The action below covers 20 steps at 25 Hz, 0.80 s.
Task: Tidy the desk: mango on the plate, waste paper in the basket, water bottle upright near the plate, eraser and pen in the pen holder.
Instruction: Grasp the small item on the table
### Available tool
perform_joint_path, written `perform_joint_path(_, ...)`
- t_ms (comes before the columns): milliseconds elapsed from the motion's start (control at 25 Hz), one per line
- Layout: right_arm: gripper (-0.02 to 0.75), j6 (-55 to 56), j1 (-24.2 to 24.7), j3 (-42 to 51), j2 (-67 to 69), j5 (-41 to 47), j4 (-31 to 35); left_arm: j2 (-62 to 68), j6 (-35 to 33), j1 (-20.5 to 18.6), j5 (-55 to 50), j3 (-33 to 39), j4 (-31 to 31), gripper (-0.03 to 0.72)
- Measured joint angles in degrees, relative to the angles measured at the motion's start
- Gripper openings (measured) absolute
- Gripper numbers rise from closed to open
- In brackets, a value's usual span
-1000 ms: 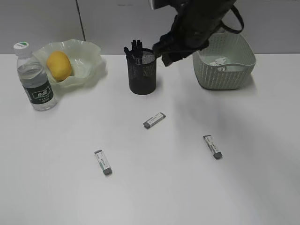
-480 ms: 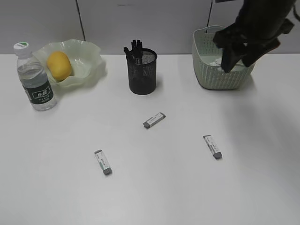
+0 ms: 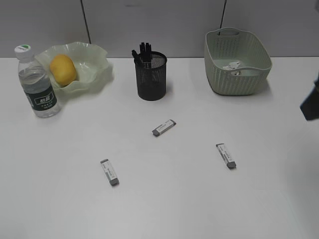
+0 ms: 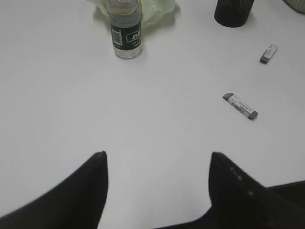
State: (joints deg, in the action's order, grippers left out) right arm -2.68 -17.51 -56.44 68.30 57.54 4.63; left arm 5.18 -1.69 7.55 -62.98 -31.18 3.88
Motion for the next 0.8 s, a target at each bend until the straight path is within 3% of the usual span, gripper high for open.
perform_joint_path(360,0.440,1.3,0.0,19.3,-29.5,-2.1,-0.2,0.0,0.0,0.0,0.0,0.0,0.0,0.498)
perform_joint_path(800,0.440,3.0,0.0,24.6,-56.1,-2.3,-4.1,0.0,0.0,0.0,0.2,0.0,0.1,0.498)
